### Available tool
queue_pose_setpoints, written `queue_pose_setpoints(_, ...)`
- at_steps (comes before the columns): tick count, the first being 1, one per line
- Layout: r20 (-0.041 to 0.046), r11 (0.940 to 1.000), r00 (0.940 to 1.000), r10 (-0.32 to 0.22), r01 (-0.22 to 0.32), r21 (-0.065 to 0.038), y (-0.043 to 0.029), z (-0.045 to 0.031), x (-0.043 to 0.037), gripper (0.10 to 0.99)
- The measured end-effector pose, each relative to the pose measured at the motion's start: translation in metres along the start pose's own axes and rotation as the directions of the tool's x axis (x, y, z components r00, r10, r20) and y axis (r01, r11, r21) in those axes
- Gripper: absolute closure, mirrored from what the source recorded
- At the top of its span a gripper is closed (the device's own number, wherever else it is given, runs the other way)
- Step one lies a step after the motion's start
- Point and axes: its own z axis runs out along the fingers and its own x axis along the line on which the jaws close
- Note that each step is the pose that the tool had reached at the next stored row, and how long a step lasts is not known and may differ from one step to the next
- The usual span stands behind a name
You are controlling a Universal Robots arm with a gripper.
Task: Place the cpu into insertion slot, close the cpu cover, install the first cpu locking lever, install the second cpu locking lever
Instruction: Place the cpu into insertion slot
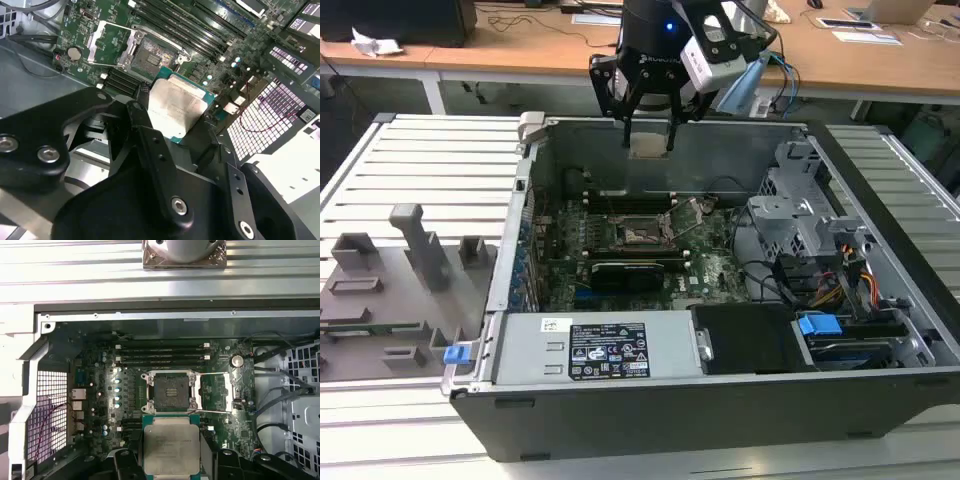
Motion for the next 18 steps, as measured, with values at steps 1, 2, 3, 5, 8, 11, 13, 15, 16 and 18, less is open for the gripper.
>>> queue_pose_setpoints(1,0.0,1.0,1.0,0.001,-0.001,0.0,0.0,0.0,0.0,0.545)
queue_pose_setpoints(2,0.0004,1.0,1.0,0.004,-0.004,0.0,0.0,0.0,0.0,0.545)
queue_pose_setpoints(3,0.0008,1.0,1.0,0.009,-0.009,0.0,0.0,0.0,-0.0001,0.545)
queue_pose_setpoints(5,0.0015,0.9999,0.9999,0.017,-0.017,0.0,0.0,0.0,0.0,0.545)
queue_pose_setpoints(8,0.0038,0.9991,0.9991,0.043,-0.043,-0.001,0.0,0.0,0.0,0.545)
queue_pose_setpoints(11,0.0059,0.9978,0.9978,0.066,-0.066,-0.001,0.0,0.0,0.0,0.545)
queue_pose_setpoints(13,0.007,0.9969,0.9969,0.079,-0.079,-0.002,0.0,0.0,0.0001,0.545)
queue_pose_setpoints(15,0.0078,0.9961,0.996,0.089,-0.089,-0.002,0.0,0.0,0.0001,0.545)
queue_pose_setpoints(16,0.0093,0.9945,0.9944,0.105,-0.105,-0.002,0.0,0.0,0.0001,0.545)
queue_pose_setpoints(18,0.0113,0.9917,0.9916,0.129,-0.129,-0.003,0.0,0.0,0.0001,0.545)
